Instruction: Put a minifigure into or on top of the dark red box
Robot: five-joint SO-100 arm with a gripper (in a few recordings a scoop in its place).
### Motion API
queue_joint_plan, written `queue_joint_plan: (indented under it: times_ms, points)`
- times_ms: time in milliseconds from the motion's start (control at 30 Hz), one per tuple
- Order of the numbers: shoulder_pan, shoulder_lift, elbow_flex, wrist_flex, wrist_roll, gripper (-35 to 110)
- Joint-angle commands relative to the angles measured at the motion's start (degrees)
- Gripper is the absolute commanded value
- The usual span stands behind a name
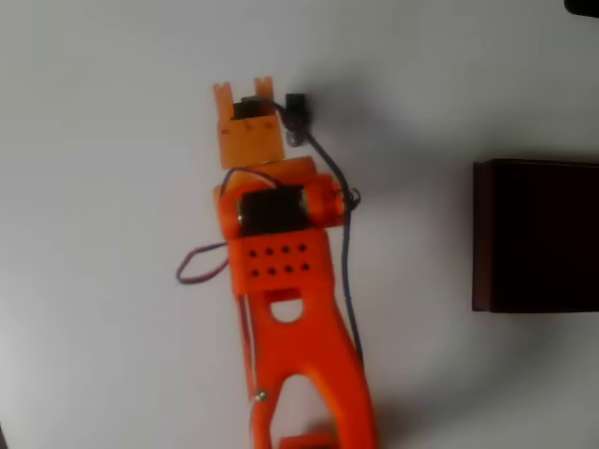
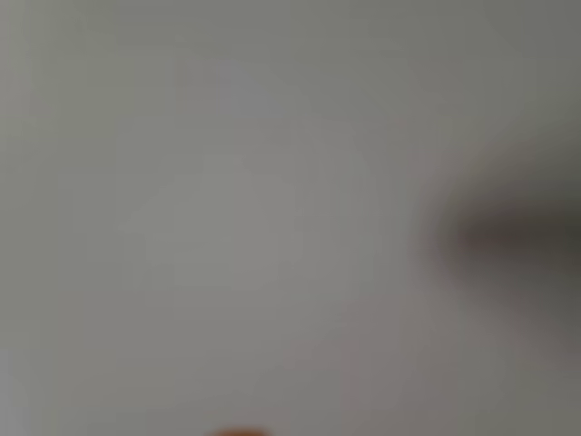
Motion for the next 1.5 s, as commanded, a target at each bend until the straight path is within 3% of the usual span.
queue_joint_plan:
  times_ms: [0,967,1300,1467]
  points:
    - [1.85,-1.23,-3.87,-0.44,-0.97,26]
    - [1.67,-25.4,-32.34,9.23,1.93,25]
    - [-0.09,-40.61,-58.1,22.32,0.7,23]
    - [0.88,-43.77,-60.82,23.29,-0.18,17]
